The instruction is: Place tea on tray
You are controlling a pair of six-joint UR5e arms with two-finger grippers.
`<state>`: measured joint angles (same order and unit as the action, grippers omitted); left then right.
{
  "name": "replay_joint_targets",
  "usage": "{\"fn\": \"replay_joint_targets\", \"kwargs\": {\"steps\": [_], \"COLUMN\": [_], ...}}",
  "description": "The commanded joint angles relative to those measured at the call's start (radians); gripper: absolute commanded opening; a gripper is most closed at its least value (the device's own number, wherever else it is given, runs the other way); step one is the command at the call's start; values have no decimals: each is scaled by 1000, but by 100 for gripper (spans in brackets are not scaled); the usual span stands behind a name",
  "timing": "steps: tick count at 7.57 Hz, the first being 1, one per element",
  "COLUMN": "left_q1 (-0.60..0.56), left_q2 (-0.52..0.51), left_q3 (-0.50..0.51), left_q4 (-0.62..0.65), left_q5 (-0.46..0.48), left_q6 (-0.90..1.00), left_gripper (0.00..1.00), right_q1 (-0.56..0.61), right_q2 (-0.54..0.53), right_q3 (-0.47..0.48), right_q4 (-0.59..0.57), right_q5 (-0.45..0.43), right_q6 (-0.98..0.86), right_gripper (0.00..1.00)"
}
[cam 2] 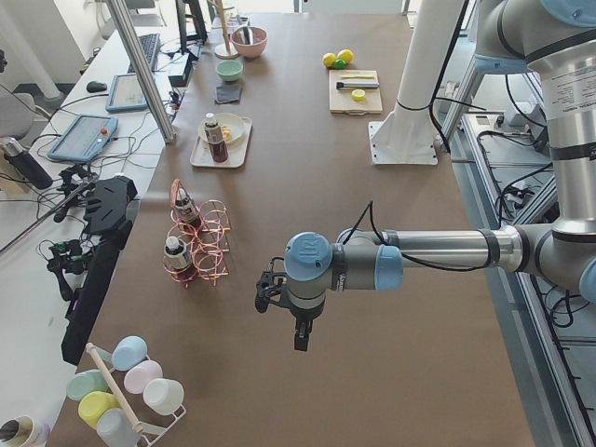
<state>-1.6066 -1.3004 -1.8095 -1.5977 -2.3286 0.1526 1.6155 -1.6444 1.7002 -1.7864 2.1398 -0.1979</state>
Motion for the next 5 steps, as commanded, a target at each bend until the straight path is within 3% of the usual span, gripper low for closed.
{"fn": "replay_joint_targets", "kwargs": {"steps": [1,5], "left_q1": [-1,-1], "left_q2": [3,3], "left_q3": [1,1], "left_q4": [-2,-4], "left_q5": [0,8], "left_q6": [1,1], "left_gripper": [99,99], "right_q1": [0,0], "right_q2": [0,2], "right_q3": [4,13], "right_q4": [-1,2], "right_q5": [5,78], "right_q6": [0,3], "right_gripper": [100,100]}}
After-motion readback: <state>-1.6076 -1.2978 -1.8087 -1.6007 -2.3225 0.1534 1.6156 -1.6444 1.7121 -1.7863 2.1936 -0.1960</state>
